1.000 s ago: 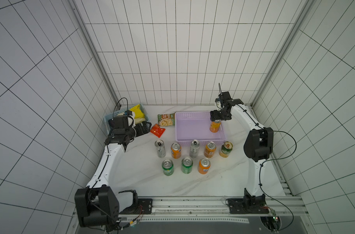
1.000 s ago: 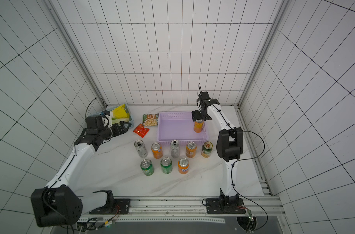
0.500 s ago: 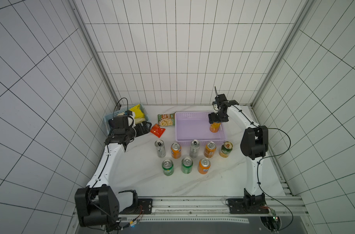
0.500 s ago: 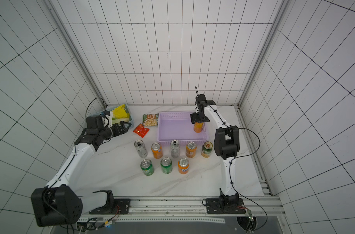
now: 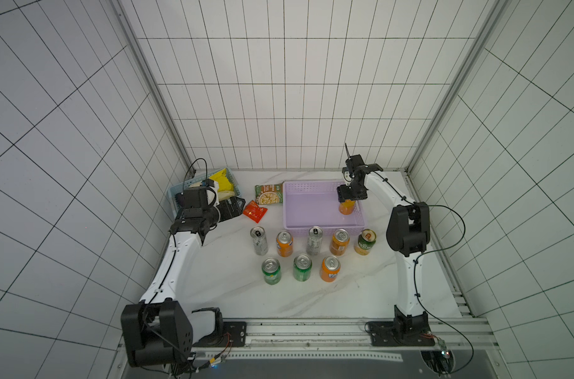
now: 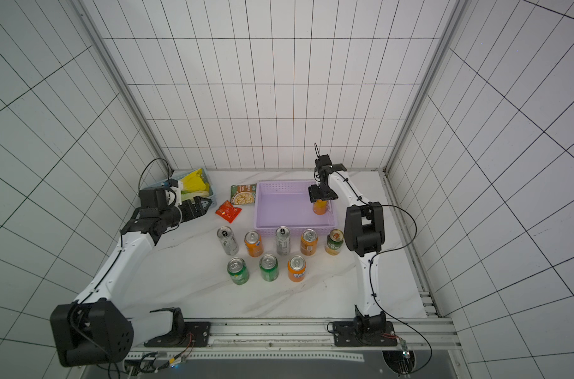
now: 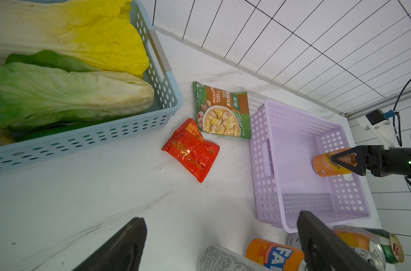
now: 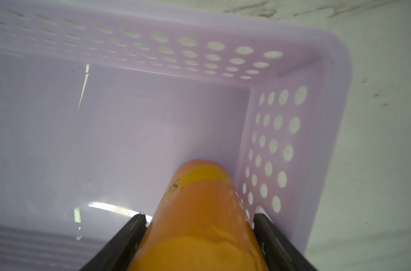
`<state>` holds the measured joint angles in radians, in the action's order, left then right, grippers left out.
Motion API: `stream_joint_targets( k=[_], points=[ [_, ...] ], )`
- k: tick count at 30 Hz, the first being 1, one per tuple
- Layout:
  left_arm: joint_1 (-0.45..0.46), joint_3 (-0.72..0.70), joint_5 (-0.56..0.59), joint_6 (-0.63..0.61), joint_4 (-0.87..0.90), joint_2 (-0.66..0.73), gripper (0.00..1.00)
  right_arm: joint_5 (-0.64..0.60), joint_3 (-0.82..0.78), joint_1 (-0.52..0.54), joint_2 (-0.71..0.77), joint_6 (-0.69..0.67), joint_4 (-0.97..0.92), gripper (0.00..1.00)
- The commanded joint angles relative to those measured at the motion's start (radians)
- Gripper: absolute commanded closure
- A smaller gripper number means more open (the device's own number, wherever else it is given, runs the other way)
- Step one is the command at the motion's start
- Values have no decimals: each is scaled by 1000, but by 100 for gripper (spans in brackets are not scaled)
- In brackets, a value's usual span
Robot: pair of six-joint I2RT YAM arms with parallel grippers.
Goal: Take out the drinks from the basket
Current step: Pick up the drink from the basket.
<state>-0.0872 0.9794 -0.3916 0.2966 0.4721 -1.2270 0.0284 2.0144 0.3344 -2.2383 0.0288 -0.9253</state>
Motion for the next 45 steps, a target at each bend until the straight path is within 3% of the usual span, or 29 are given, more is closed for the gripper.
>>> stream_joint_targets(
  k=[1,26,45],
  points=[
    [-4,10,-12,-5,-11,-3,2,-15,38,8,-18,-8,-18,28],
    [-6,13,-18,-4,-10,-2,2,-51,23,52,196,-17,-44,32],
    [-7,15,-25,-4,-10,5,2,-101,-128,158,492,3,-102,32]
  ],
)
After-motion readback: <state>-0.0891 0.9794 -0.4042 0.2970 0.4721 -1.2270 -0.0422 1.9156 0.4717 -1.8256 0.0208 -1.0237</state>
